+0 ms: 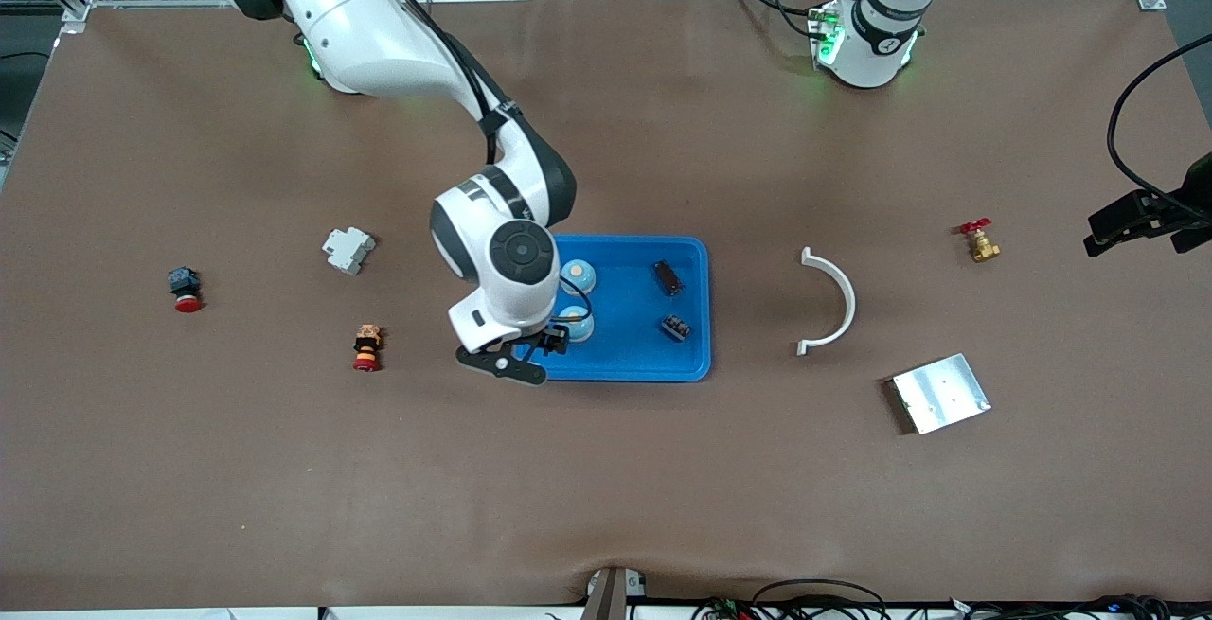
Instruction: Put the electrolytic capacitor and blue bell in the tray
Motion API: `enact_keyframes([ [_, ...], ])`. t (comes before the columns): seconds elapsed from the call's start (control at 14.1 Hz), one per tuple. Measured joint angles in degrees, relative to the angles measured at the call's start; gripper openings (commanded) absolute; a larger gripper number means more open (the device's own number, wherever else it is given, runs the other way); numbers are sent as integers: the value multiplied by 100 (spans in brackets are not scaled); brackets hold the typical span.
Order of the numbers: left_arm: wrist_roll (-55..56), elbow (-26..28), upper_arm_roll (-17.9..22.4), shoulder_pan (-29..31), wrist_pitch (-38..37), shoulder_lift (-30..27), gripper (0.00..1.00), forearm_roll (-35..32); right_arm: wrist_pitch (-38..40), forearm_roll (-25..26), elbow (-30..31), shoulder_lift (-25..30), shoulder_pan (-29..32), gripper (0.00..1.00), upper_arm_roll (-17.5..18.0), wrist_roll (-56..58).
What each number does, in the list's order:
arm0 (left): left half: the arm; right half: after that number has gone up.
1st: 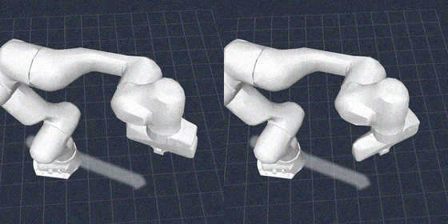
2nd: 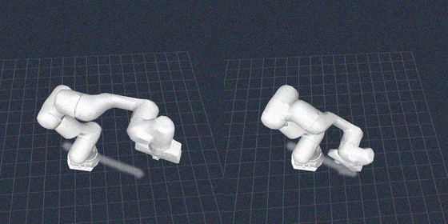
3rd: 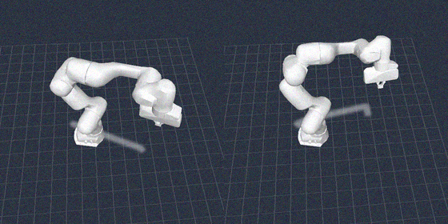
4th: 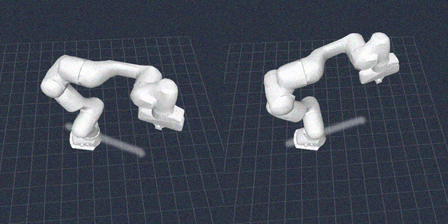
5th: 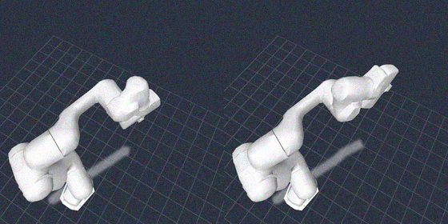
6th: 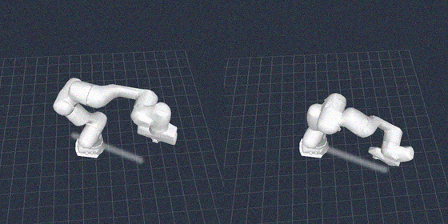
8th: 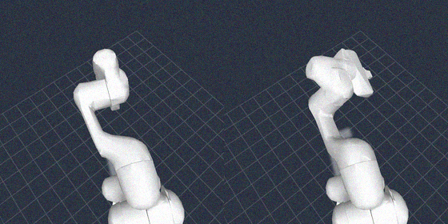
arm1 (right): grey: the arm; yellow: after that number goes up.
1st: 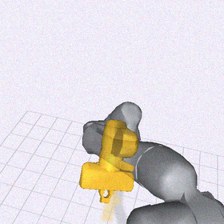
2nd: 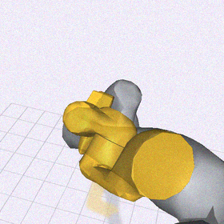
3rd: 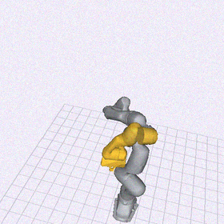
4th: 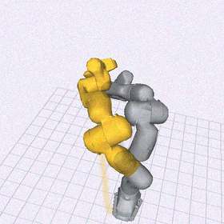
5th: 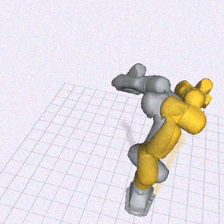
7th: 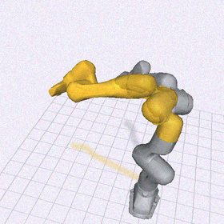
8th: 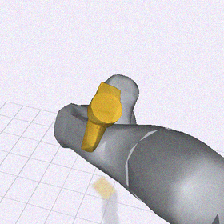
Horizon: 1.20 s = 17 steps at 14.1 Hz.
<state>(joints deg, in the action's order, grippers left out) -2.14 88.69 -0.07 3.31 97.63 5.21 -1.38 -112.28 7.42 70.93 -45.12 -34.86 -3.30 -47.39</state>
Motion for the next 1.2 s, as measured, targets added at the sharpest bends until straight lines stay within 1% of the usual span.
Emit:
enact_keyframes([
  [0.14,0,0,4,1,0,1,100,0,287,-26,0,176,264,100,-3,625],
  [0.28,0,0,10,1,0,1,100,0,508,-35,2,306,538,100,-2,1021],
  [0.5,0,0,10,-1,0,2,100,0,628,-43,86,523,955,100,-15,1547],
  [0.57,0,0,10,-4,0,2,100,0,654,-111,134,623,1152,100,-24,1746],
  [0.71,0,0,10,-10,0,2,100,0,778,-440,210,829,1683,100,-41,2281],
  [0.92,0,-1,10,-12,0,3,100,0,849,-583,242,1141,2416,100,-50,3422],
  [1.06,0,-1,10,-11,0,4,100,0,869,-589,258,1389,2662,100,-50,3856],
  [1.2,0,0,10,-11,0,4,100,0,911,-589,380,1701,2791,100,-51,4021],
])
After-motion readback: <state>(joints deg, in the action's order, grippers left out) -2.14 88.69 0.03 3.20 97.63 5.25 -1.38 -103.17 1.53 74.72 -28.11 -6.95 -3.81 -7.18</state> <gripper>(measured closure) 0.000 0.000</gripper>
